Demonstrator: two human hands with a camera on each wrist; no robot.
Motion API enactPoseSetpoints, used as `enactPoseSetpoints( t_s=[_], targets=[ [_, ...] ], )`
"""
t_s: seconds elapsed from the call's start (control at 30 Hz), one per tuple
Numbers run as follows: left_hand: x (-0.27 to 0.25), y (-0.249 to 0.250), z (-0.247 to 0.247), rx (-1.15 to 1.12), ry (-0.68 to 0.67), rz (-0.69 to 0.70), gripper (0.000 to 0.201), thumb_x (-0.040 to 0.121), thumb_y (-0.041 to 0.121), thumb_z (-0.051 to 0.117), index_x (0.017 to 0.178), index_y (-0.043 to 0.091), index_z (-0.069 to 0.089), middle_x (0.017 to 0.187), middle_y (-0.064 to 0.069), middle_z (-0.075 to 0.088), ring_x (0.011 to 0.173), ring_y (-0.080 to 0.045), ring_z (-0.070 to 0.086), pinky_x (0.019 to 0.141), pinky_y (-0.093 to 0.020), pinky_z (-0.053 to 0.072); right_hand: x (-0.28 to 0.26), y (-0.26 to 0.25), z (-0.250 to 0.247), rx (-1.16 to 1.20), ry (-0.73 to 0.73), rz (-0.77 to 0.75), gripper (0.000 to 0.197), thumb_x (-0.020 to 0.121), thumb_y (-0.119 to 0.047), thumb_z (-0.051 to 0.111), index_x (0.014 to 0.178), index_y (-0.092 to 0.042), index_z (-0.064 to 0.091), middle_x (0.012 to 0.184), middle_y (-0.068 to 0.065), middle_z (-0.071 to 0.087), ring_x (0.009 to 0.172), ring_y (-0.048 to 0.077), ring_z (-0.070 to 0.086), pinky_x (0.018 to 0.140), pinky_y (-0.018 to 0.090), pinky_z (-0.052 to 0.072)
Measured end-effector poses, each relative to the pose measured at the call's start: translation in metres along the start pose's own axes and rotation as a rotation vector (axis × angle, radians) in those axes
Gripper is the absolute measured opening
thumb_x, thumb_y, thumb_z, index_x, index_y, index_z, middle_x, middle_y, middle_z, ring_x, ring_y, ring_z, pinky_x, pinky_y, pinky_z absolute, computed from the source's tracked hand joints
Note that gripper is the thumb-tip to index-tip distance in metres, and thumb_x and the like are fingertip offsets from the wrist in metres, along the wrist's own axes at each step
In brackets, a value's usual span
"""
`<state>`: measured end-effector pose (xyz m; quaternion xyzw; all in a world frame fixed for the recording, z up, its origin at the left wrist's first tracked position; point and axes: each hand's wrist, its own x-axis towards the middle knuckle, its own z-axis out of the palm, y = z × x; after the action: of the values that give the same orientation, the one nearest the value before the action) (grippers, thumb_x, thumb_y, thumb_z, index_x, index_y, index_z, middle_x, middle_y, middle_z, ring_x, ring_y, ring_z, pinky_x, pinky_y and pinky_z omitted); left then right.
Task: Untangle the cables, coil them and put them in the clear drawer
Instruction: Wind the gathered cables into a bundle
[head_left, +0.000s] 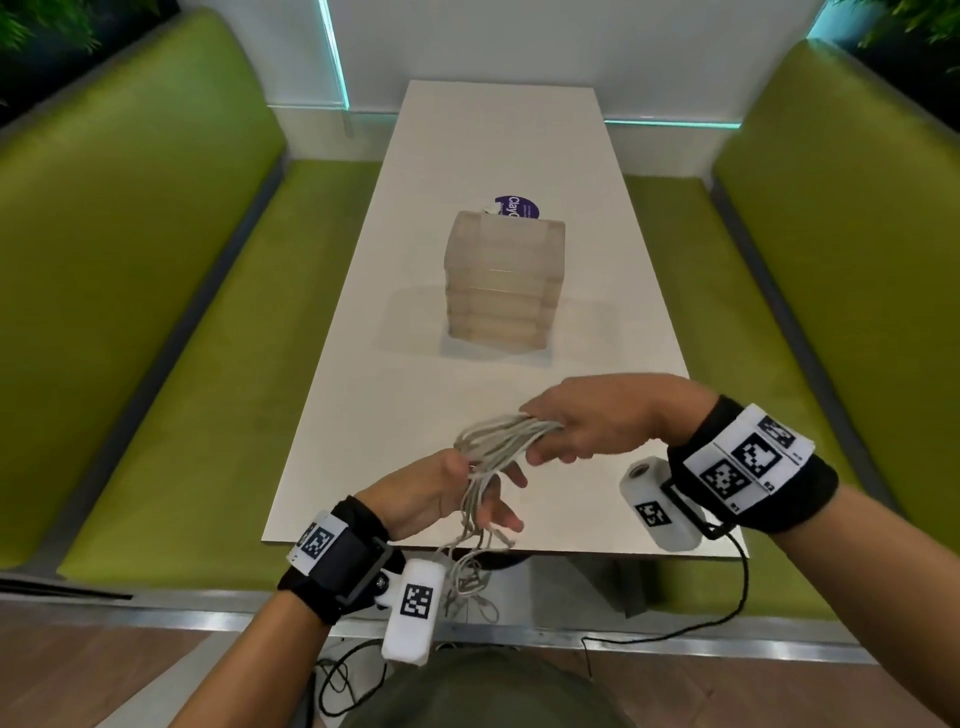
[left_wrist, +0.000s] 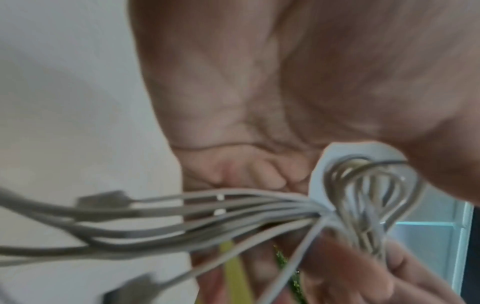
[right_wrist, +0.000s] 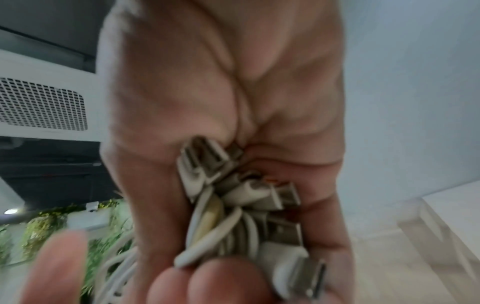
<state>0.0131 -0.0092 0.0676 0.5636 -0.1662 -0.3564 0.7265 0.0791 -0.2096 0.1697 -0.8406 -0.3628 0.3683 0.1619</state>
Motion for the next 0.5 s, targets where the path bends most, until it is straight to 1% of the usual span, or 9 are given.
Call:
enactPoseSetpoints(
  t_s=[0.03, 0.1, 0.13, 0.17, 0.2, 0.3, 0.37, 0.43, 0.5],
  targets=[
    [0.0, -0.003, 0.001, -0.015, 0.05, 0.027, 0.073, 0.073, 0.068, 0.061, 0.109, 0.005, 0.055, 0.065, 0.0, 0.06, 0.082, -0.026, 0.067, 0.083, -0.047, 0.049, -0.003, 0.001, -0.006, -0.002, 0.041, 0.015, 0.014, 0.093, -0.031, 0.057, 0.092, -0.016, 0.059, 0.071, -0.001, 0.058, 0.063, 0.017, 0.054, 0.065, 0.036, 0.049],
    [0.001, -0.008, 0.004, -0.043, 0.162, 0.084, 0.059, 0.076, 0.063, 0.064, 0.099, 0.009, 0.06, 0.059, 0.004, 0.052, 0.066, -0.019, 0.061, 0.07, -0.035, 0.049, -0.008, 0.001, -0.015, -0.006, 0.1, 0.031, 0.018, 0.093, -0.031, 0.056, 0.094, -0.014, 0.058, 0.071, -0.003, 0.057, 0.065, 0.017, 0.055, 0.066, 0.036, 0.049],
    [0.002, -0.008, 0.006, -0.058, 0.202, 0.103, 0.051, 0.077, 0.062, 0.064, 0.094, 0.013, 0.063, 0.057, 0.005, 0.049, 0.061, -0.017, 0.057, 0.065, -0.03, 0.047, -0.009, -0.001, -0.018, -0.011, 0.117, 0.029, 0.019, 0.094, -0.031, 0.056, 0.095, -0.013, 0.058, 0.072, -0.003, 0.057, 0.065, 0.016, 0.054, 0.066, 0.034, 0.049],
    [0.003, -0.006, 0.008, -0.056, 0.23, 0.116, 0.046, 0.077, 0.061, 0.064, 0.089, 0.016, 0.064, 0.055, 0.006, 0.046, 0.058, -0.017, 0.056, 0.062, -0.029, 0.044, -0.009, -0.003, -0.022, -0.017, 0.134, 0.024, 0.019, 0.094, -0.031, 0.055, 0.095, -0.012, 0.058, 0.072, -0.003, 0.057, 0.065, 0.016, 0.054, 0.065, 0.032, 0.048],
    [0.005, -0.005, 0.01, -0.031, 0.25, 0.121, 0.046, 0.077, 0.061, 0.064, 0.086, 0.017, 0.063, 0.054, 0.008, 0.047, 0.06, -0.017, 0.059, 0.061, -0.03, 0.042, -0.011, -0.005, -0.024, -0.017, 0.155, 0.017, 0.019, 0.094, -0.031, 0.056, 0.096, -0.012, 0.058, 0.072, -0.004, 0.056, 0.064, 0.014, 0.054, 0.064, 0.03, 0.047],
    [0.009, -0.002, 0.014, 0.084, 0.278, 0.138, 0.047, 0.078, 0.062, 0.062, 0.083, 0.015, 0.055, 0.058, 0.01, 0.055, 0.077, -0.021, 0.069, 0.065, -0.031, 0.037, -0.013, -0.011, -0.034, -0.005, 0.229, -0.03, 0.013, 0.094, -0.029, 0.056, 0.095, -0.016, 0.059, 0.069, -0.007, 0.055, 0.06, 0.006, 0.052, 0.063, 0.025, 0.047],
    [0.01, -0.002, 0.015, 0.081, 0.29, 0.158, 0.039, 0.08, 0.06, 0.061, 0.08, 0.021, 0.058, 0.056, 0.009, 0.048, 0.075, -0.022, 0.069, 0.073, -0.04, 0.036, -0.015, -0.012, -0.039, 0.002, 0.258, -0.046, 0.009, 0.094, -0.029, 0.056, 0.088, -0.024, 0.057, 0.067, -0.009, 0.054, 0.056, 0.002, 0.05, 0.061, 0.022, 0.046],
    [0.01, 0.002, 0.016, 0.087, 0.319, 0.169, 0.029, 0.085, 0.052, 0.059, 0.078, 0.024, 0.059, 0.054, 0.007, 0.045, 0.07, -0.022, 0.067, 0.073, -0.045, 0.034, -0.016, -0.012, -0.041, 0.023, 0.274, -0.05, 0.013, 0.094, -0.03, 0.056, 0.082, -0.028, 0.054, 0.067, -0.008, 0.055, 0.056, 0.003, 0.051, 0.06, 0.023, 0.046],
    [0.011, 0.009, 0.016, 0.129, 0.373, 0.184, 0.022, 0.091, 0.037, 0.053, 0.081, 0.018, 0.055, 0.056, 0.005, 0.05, 0.071, -0.022, 0.068, 0.071, -0.043, 0.042, -0.016, -0.01, -0.042, 0.042, 0.3, -0.053, 0.016, 0.094, -0.029, 0.056, 0.078, -0.027, 0.052, 0.067, -0.006, 0.056, 0.056, 0.007, 0.053, 0.059, 0.025, 0.046]
  ],
)
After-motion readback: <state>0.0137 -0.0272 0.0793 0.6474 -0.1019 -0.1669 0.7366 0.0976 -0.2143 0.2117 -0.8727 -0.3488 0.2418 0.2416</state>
